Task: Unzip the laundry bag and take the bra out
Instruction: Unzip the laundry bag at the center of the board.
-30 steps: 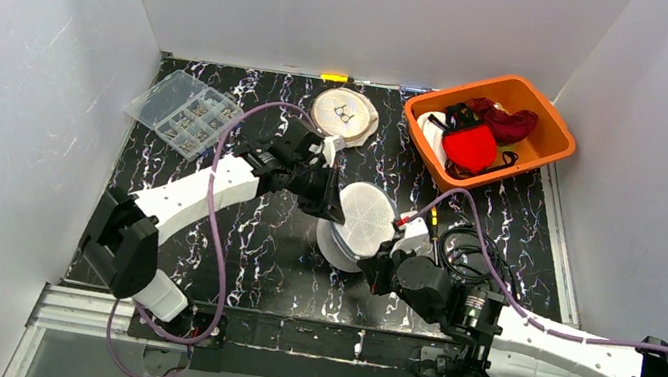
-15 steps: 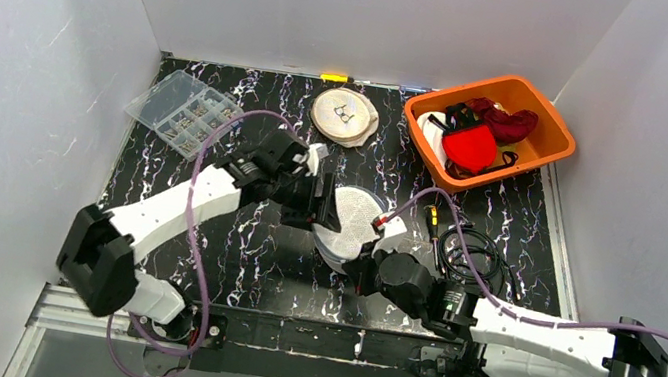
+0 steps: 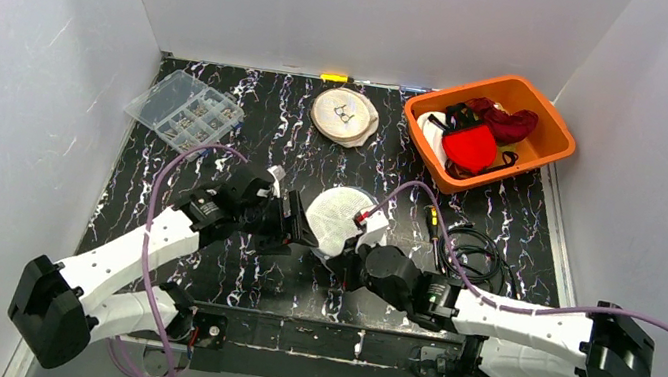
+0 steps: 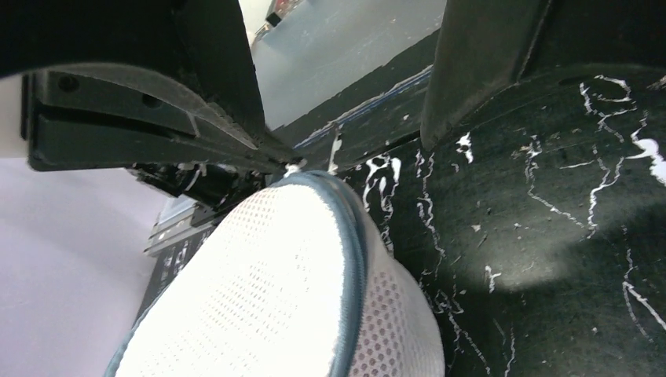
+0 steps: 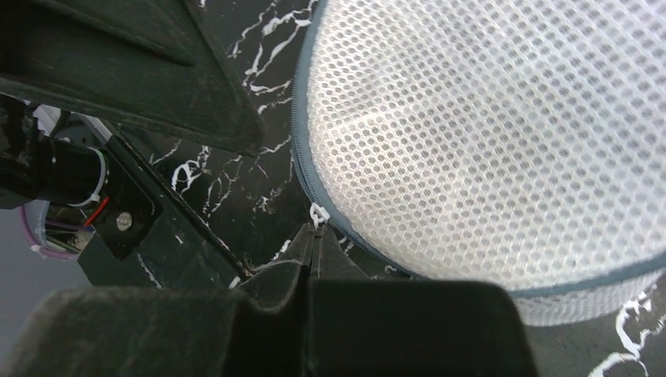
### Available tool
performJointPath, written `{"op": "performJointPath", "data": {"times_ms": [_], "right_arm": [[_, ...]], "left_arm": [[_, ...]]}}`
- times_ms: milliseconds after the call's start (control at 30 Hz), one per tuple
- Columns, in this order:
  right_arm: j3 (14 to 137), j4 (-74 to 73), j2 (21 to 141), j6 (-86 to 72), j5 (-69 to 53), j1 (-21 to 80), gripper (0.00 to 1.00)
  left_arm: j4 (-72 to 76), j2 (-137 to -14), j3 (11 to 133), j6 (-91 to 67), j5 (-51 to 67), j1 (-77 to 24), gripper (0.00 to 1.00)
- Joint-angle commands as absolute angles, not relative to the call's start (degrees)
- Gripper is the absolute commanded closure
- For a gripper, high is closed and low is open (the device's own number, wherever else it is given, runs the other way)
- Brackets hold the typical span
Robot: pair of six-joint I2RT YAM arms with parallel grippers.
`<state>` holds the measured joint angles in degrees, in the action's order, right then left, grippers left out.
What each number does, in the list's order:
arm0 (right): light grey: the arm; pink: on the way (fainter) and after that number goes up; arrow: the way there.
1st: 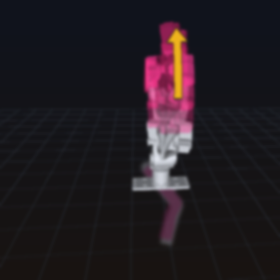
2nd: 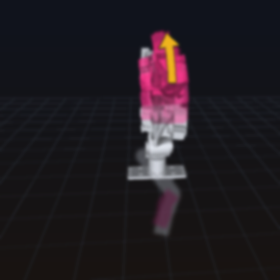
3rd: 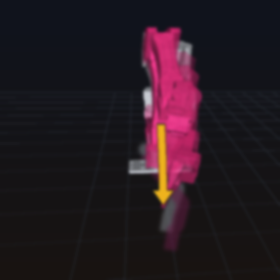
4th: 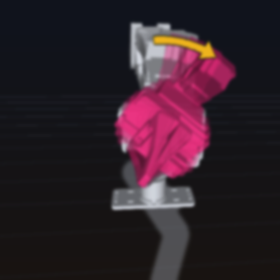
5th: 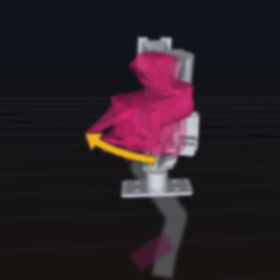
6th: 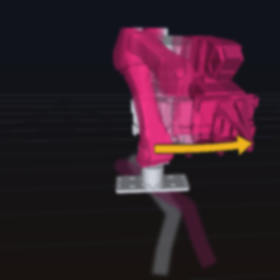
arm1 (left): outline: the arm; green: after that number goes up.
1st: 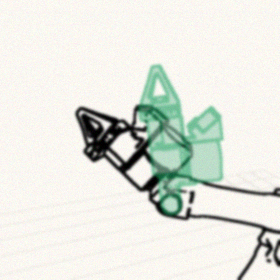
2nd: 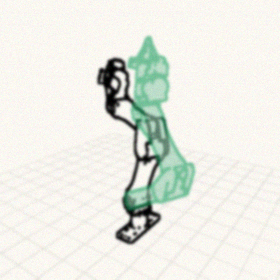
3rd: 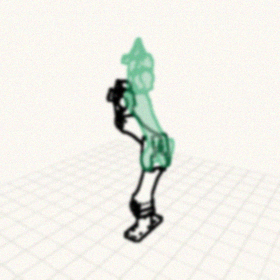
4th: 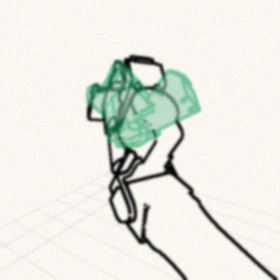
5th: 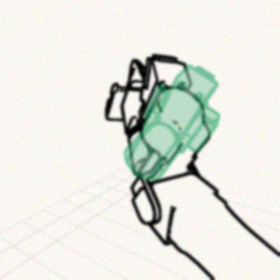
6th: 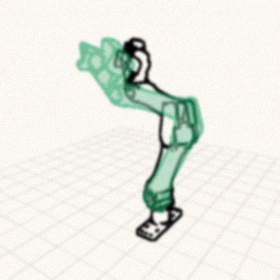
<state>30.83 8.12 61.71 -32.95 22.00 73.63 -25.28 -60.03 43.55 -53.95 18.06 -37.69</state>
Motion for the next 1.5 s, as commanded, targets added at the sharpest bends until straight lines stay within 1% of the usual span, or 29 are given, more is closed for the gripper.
{"op": "performJointPath", "data": {"times_ms": [0,233,500,667,1100,1233,1467], "right_arm": [[34.75,13.71,63.62,-31.37,20.11,73.87,0.99],[36.4,17.03,66.61,-31.22,17.42,73.92,0.99],[36.27,17.22,66.03,-30.99,18.27,73.88,0.99],[34.72,18.06,64.71,-31.49,19.23,73.92,0.99],[34.72,15.46,63.4,-30.97,20.61,73.9,0.99],[34.31,14.57,62.66,-31.06,21.23,73.92,0.99],[32.94,11.44,60.37,-31.96,23.67,73.95,0.99]], "left_arm": [[-21.43,-58.26,41.76,-59.69,16.78,-37.97,0.29],[-14.46,-59.47,40.12,-64.86,16.37,-38.04,0.33],[-13.08,-62.32,39.39,-66.84,17.09,-38.12,0.36],[-13.02,-63.0,37.74,-68.07,15.9,-38.15,0.41],[-16.45,-64.44,38.99,-68.99,11.53,-38.14,0.51],[-16.19,-64.29,39.18,-68.71,11.4,-38.14,0.61],[-15.57,-65.08,39.99,-67.87,12.13,-38.08,0.86]]}}
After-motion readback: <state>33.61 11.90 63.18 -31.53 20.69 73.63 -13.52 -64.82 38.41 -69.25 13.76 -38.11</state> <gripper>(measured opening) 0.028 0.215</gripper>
